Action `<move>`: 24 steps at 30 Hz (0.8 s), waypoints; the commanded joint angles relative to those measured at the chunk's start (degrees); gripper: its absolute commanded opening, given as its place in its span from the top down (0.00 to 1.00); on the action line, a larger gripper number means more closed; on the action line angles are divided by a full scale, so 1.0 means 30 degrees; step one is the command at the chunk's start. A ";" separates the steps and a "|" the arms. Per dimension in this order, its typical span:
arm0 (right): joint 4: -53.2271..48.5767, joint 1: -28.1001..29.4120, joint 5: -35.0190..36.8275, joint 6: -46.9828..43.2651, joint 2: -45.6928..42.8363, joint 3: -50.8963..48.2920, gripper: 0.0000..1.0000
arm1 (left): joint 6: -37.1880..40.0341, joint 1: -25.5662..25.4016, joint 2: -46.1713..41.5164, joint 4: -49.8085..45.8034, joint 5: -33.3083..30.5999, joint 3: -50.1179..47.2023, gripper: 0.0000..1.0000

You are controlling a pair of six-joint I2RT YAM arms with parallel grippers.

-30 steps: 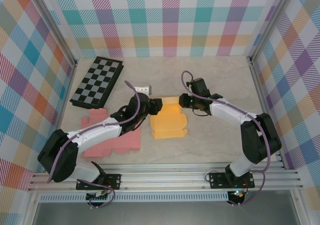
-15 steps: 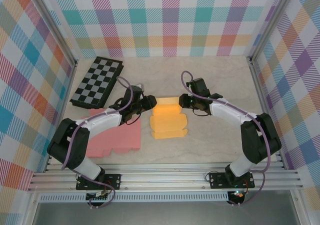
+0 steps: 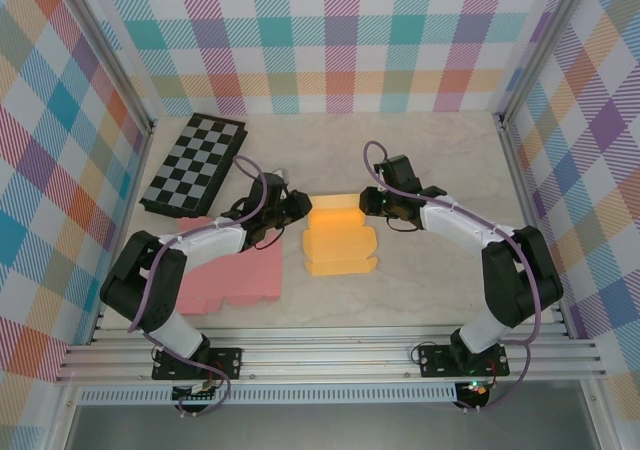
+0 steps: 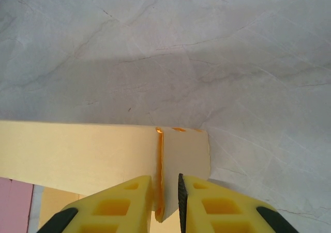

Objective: Fold the paper box

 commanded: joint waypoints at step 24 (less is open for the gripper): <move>-0.2212 0.0535 0.1943 0.1008 0.0707 0.0441 0.78 | 0.1937 -0.2487 -0.5940 -0.6310 -0.0695 -0.3473 0.51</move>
